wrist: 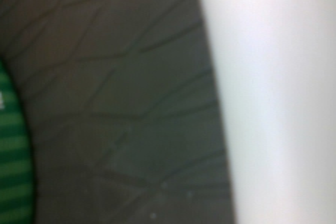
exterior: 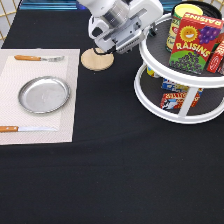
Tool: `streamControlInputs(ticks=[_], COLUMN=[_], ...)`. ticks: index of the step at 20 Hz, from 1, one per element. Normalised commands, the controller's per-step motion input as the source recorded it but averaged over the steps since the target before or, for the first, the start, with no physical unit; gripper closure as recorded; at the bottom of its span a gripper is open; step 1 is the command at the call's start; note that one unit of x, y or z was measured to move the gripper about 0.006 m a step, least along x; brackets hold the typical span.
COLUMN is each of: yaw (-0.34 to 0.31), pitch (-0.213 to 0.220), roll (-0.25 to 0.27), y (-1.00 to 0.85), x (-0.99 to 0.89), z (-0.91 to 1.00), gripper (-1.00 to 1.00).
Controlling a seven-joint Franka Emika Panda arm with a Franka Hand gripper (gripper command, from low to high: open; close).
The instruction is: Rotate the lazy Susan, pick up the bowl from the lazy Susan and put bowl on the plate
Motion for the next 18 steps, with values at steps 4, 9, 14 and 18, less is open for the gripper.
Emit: streamControlInputs(ticks=[4,9,14,18], yaw=[0.0,0.002,0.043,0.076], pitch=[-0.01,-0.007,0.0,-0.002], roll=[-0.04,-0.019,-0.01,0.007], y=[0.0,0.0,0.05,0.0], x=[0.77,0.82,0.77,0.41], z=[0.05,0.03,0.14,0.24], gripper=[-1.0,-1.0,-1.0,-1.0])
